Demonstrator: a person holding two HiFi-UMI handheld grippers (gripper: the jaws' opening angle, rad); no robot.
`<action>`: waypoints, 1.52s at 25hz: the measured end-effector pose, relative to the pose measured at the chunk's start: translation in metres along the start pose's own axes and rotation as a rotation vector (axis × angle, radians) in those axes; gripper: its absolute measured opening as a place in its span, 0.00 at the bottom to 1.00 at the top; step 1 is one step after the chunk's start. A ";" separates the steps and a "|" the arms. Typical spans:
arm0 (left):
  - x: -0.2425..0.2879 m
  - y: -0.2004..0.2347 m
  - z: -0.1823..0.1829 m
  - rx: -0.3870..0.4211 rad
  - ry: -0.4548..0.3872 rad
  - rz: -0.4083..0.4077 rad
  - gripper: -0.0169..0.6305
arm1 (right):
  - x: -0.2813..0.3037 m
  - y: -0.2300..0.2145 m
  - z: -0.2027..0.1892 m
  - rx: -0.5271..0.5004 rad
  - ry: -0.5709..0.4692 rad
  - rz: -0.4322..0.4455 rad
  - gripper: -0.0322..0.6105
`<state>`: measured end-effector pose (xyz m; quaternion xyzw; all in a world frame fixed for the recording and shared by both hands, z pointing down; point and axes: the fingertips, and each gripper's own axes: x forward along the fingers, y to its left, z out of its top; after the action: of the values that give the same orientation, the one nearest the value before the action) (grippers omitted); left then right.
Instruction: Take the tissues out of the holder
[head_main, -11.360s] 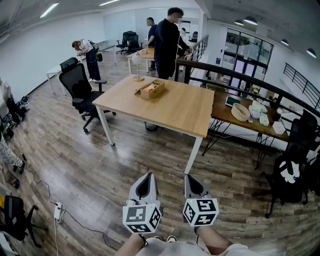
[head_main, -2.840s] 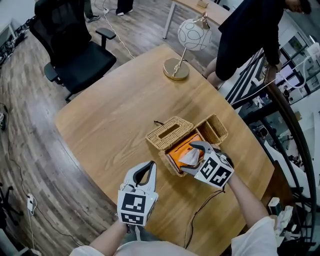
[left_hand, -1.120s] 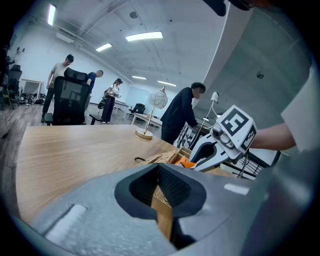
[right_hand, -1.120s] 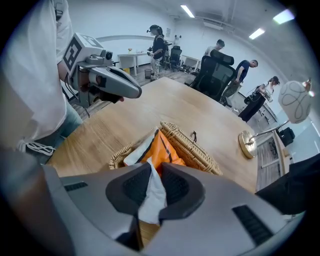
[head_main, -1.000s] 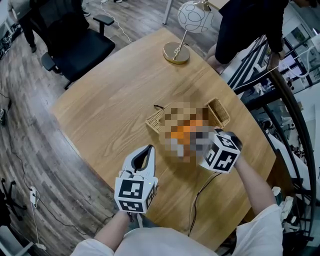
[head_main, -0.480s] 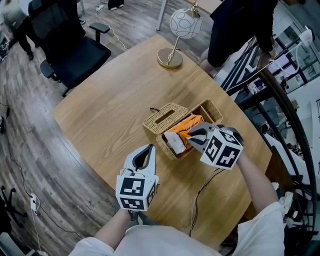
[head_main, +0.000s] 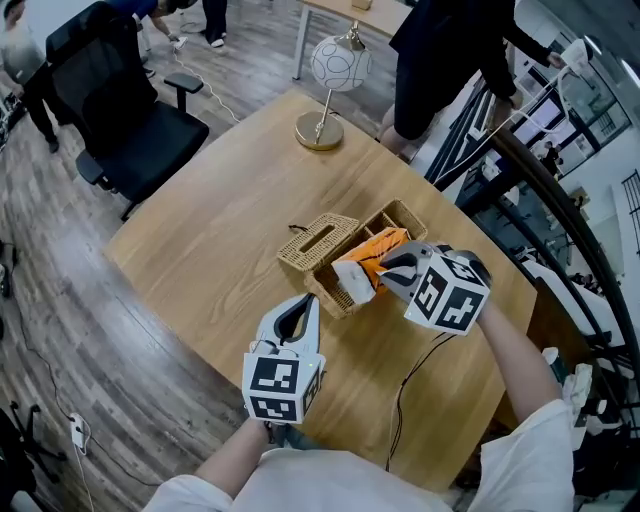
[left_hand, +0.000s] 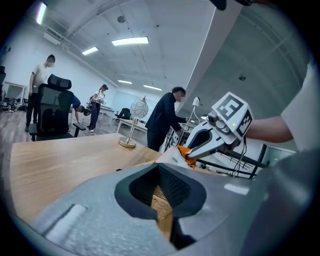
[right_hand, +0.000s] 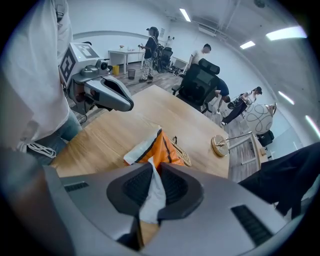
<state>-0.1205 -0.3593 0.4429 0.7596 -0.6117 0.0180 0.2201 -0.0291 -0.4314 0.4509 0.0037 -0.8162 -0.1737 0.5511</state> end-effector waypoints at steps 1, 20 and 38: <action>-0.001 -0.004 0.001 0.004 -0.001 -0.008 0.04 | -0.004 0.001 -0.001 0.005 0.003 -0.006 0.11; -0.023 -0.067 -0.017 0.058 0.013 -0.120 0.04 | -0.053 0.059 -0.053 0.125 0.055 -0.076 0.11; -0.014 -0.125 -0.060 0.093 0.094 -0.203 0.04 | -0.049 0.118 -0.115 0.244 0.069 -0.036 0.11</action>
<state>0.0079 -0.3054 0.4533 0.8255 -0.5191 0.0596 0.2135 0.1153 -0.3426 0.4790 0.0914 -0.8115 -0.0827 0.5712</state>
